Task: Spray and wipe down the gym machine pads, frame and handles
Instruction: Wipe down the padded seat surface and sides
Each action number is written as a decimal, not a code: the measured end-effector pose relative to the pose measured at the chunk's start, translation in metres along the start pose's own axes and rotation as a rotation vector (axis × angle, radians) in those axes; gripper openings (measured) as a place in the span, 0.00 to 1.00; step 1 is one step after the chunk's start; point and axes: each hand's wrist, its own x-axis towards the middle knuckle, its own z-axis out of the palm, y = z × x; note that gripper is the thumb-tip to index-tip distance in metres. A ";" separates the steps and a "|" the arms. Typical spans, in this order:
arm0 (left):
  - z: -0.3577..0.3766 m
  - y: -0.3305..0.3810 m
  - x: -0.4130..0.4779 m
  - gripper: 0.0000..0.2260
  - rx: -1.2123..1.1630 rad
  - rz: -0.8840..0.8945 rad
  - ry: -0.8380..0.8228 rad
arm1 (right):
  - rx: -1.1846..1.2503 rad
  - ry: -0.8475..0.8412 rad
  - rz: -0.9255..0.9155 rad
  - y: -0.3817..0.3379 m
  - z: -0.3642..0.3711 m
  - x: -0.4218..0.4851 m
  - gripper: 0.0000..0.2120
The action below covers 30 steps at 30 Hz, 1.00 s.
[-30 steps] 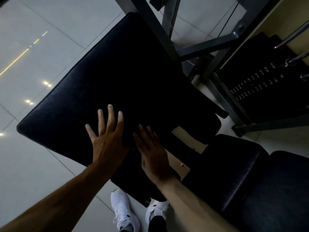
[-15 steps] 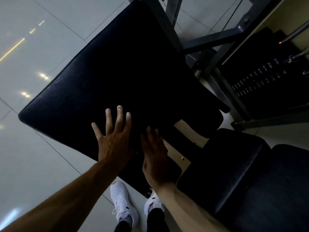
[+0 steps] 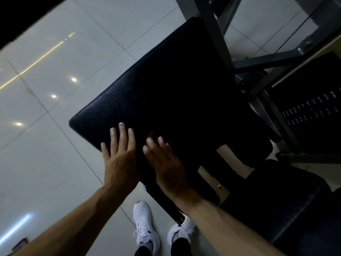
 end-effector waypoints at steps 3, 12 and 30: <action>-0.007 -0.010 0.001 0.52 -0.005 0.019 0.023 | -0.046 -0.102 -0.215 0.026 -0.008 0.013 0.23; -0.043 -0.046 0.034 0.64 -0.072 -0.220 -0.022 | -0.031 0.151 0.450 0.028 -0.013 0.120 0.29; -0.039 -0.044 0.041 0.61 -0.148 -0.259 -0.093 | 0.020 0.057 -0.040 -0.036 0.012 0.148 0.23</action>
